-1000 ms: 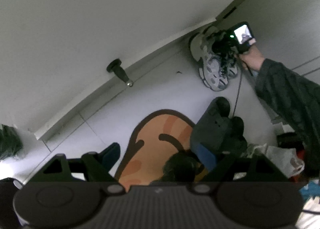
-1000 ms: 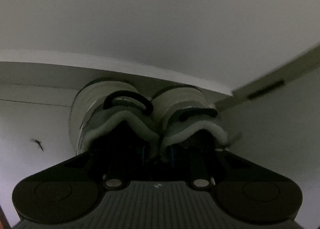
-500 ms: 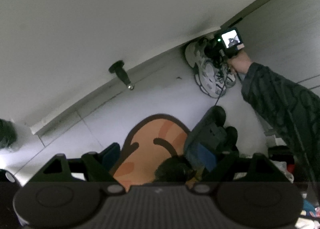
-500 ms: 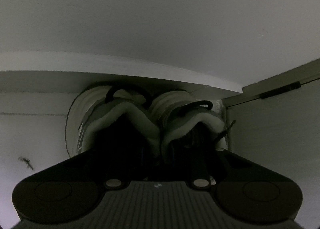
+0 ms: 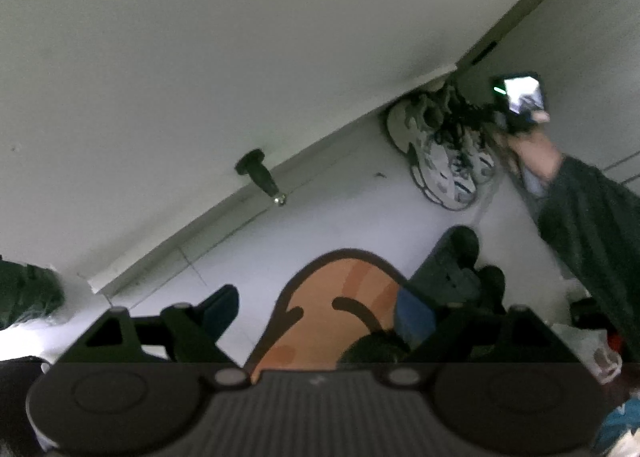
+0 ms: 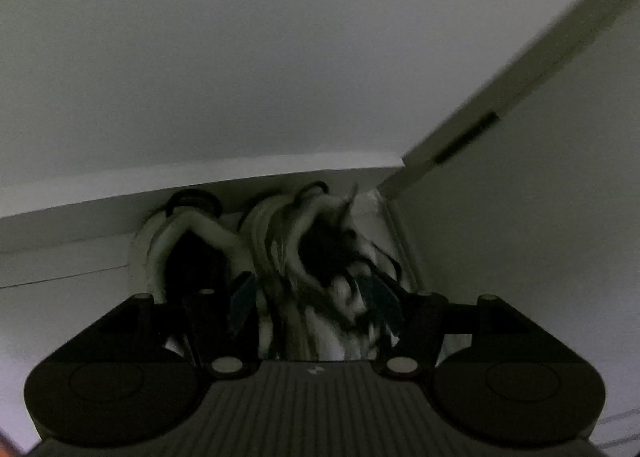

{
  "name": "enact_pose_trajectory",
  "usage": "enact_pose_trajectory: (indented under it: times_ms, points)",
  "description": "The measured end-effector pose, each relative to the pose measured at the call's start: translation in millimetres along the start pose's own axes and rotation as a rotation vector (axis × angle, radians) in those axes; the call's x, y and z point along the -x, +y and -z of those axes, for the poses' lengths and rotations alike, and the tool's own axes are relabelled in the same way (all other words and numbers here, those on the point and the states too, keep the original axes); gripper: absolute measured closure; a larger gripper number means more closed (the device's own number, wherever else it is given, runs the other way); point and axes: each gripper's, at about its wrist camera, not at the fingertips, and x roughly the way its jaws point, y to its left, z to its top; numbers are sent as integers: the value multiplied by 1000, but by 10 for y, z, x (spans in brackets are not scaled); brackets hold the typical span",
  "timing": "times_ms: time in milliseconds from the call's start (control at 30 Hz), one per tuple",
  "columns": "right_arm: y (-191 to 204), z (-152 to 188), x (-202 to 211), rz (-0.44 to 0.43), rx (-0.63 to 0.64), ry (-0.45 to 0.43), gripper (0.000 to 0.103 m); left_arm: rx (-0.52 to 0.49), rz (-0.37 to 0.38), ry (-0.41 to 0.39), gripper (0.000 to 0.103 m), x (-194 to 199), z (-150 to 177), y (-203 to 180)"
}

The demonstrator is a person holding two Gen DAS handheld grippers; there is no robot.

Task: Organize scattered shoes
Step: 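Lower the sneakers against the wall and open the right tool, then move the right tool down to the white sneakers with pull tabs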

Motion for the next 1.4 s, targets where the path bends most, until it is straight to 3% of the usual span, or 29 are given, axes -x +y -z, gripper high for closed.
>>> enact_pose_trajectory:
  times_ms: [33, 167, 300, 400, 500, 633, 667, 700, 733, 867, 900, 1067, 1267, 1400]
  points:
    - [-78, 18, 17, 1, -13, -7, 34, 4, -5, -6, 15, 6, -12, -9]
    - [-371, 327, 773, -7, -128, -71, 34, 35, -14, -49, 15, 41, -125, -170]
    - [-634, 682, 1364, 29, -217, -157, 33, -63, -41, -94, 14, -2, -152, -558]
    - [-777, 924, 1680, -7, -276, -164, 33, -66, -35, -71, 14, -100, -153, -632]
    - [-862, 1278, 2288, -88, -357, -171, 33, -118, -68, -85, 14, -163, -168, -667]
    - [-888, 1703, 2971, -52, -466, -151, 27, -199, -105, -173, 14, -264, -167, -644]
    - [-894, 1798, 3122, -50, -492, -141, 24, -205, -94, -189, 14, -313, -151, -637]
    - [-898, 1877, 3249, -47, -516, -135, 24, -166, -17, -200, 15, -383, -108, -603]
    - [-926, 1960, 3351, -45, -542, -135, 24, -148, 15, -200, 15, -397, -89, -601]
    - [-1176, 2718, 3841, -104, -664, -250, 14, -172, 88, -103, 19, -456, 113, -807]
    - [-1197, 2886, 3926, -108, -676, -266, 10, -184, 91, -106, 18, -429, 134, -859]
    - [-1190, 3517, 4114, -54, -692, -162, 10, -193, 116, -95, 15, -365, 226, -1100]
    - [-1206, 3943, 4098, -40, -754, -73, 10, -306, 140, -85, 14, -321, 198, -1354]
    - [-1187, 4096, 3983, -13, -831, 22, 10, -381, 69, -139, 14, -317, 194, -1374]
